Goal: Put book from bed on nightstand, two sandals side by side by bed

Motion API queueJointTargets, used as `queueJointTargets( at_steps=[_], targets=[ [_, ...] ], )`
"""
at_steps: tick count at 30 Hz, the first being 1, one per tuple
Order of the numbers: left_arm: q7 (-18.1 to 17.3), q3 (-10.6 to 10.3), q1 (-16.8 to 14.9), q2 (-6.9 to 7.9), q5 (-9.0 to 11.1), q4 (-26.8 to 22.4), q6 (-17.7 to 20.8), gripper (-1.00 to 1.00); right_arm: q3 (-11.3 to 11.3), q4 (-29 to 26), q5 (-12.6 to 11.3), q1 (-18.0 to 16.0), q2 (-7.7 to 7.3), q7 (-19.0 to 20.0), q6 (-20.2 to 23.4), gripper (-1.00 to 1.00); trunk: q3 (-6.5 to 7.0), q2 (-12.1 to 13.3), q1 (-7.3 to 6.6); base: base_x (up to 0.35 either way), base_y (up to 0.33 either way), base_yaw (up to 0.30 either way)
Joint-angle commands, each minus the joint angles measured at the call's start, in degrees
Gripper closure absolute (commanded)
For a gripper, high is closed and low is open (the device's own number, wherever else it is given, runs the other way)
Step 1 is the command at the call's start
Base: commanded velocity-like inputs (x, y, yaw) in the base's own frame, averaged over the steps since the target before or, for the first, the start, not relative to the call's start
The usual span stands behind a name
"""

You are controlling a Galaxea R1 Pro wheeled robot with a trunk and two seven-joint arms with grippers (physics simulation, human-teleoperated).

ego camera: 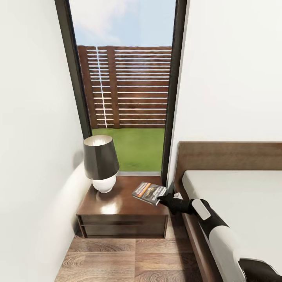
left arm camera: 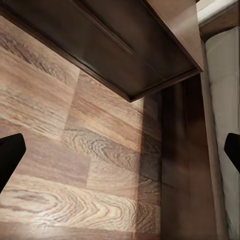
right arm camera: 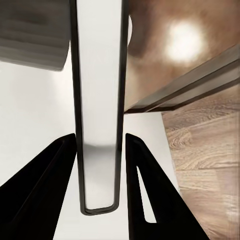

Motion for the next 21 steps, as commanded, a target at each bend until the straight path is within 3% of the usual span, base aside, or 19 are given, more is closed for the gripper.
queueJointTargets(
  at_steps=[1,10,21],
  targets=[
    [-0.62,-0.27,-0.05,0.12,0.28,0.09,-0.29,-1.00,-0.41,0.06,0.09,-0.16,0.06,0.08,0.59,1.00,-0.06,-0.03,-0.01,0.000,0.000,0.000],
    [-7.95,-0.36,-0.04,1.08,0.09,0.09,3.15,-1.00,-1.26,0.48,-4.50,-0.56,0.07,-0.60,3.13,1.00,-0.06,-0.03,-0.01,0.000,0.000,0.000],
    [-9.99,-0.39,-0.05,1.63,-0.02,0.09,5.20,-1.00,-1.61,0.60,-6.41,-0.60,0.06,-0.59,3.53,1.00,-0.06,-0.03,-0.01,0.000,0.000,0.000]
  ],
)
